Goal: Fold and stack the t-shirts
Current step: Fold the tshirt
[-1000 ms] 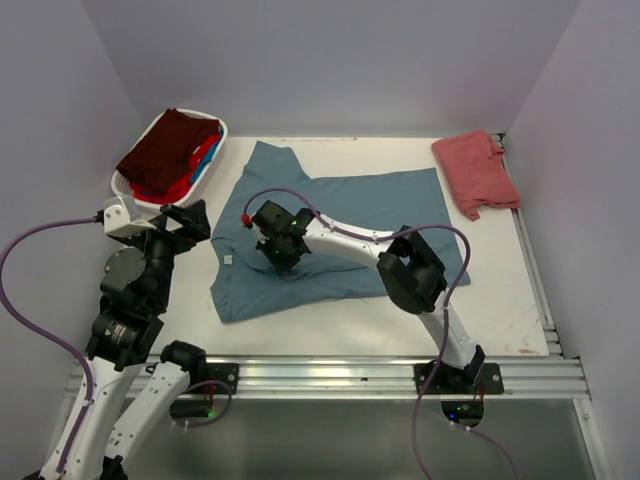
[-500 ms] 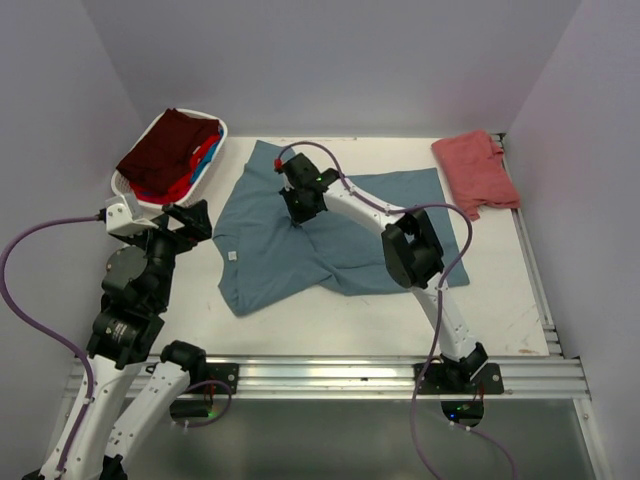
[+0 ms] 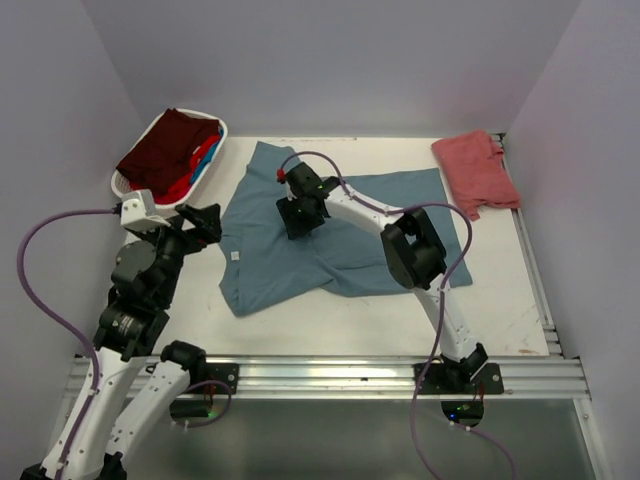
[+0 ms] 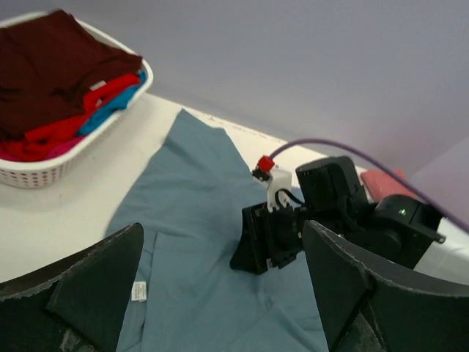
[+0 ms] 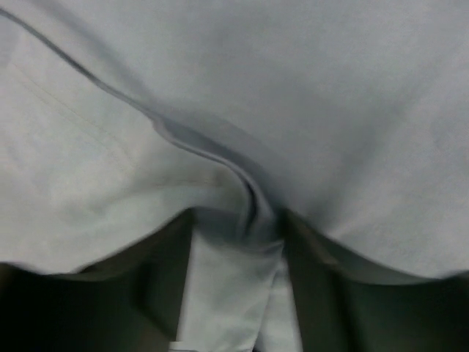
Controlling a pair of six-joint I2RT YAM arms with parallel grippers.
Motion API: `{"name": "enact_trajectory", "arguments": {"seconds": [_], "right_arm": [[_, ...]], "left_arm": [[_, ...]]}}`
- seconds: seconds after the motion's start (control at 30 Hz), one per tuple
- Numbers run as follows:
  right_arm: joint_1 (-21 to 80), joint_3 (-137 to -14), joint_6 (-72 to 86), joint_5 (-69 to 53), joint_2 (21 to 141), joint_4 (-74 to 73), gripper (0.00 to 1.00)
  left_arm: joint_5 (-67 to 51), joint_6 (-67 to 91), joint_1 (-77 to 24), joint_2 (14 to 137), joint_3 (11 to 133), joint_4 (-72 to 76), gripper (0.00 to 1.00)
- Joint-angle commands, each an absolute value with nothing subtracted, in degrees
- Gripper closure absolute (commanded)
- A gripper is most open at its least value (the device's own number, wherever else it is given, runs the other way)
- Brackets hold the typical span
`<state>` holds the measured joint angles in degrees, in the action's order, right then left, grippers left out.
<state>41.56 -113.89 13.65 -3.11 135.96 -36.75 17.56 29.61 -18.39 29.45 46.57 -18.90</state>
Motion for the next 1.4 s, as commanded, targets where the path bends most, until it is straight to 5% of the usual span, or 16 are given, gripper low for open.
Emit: {"name": "enact_trajectory", "arguments": {"seconds": [0.0,0.03,0.23,0.37,0.4,0.5,0.97,1.33,1.37], "right_arm": [[41.3,-110.6,13.3,-3.7,128.7,-35.4,0.4],[41.2,-108.0,13.6,-3.3,127.2,-34.5,0.34],[41.1,-95.8,14.9,3.3,108.8,-23.1,0.28],[40.7,-90.8,14.6,7.9,100.3,-22.4,0.31],[40.4,-88.9,14.5,9.3,99.0,-22.4,0.32],[39.1,-84.8,14.3,12.6,94.4,-22.7,0.4],[32.6,-73.8,17.5,11.5,85.2,-19.4,0.52],[28.1,-71.1,17.8,13.9,82.1,-22.2,0.52],[27.8,-71.0,18.0,14.2,82.0,-22.6,0.52]], "left_arm": [[9.3,31.7,-18.1,32.5,42.9,-19.0,0.08],[6.8,32.0,-18.1,33.1,40.9,-18.8,0.1],[-5.8,34.3,-18.1,37.8,31.4,-10.3,0.26],[-10.7,35.2,-18.5,42.8,28.7,-6.7,0.55],[-12.2,35.6,-18.5,43.6,27.9,-6.3,0.75],[-12.7,37.1,-19.5,47.1,26.5,-6.1,1.0],[-2.0,41.1,-28.0,66.7,24.4,-6.8,1.0],[16.7,48.1,-28.0,72.7,38.0,-35.4,1.0],[17.7,48.0,-28.0,72.7,39.4,-37.3,0.94]]}}
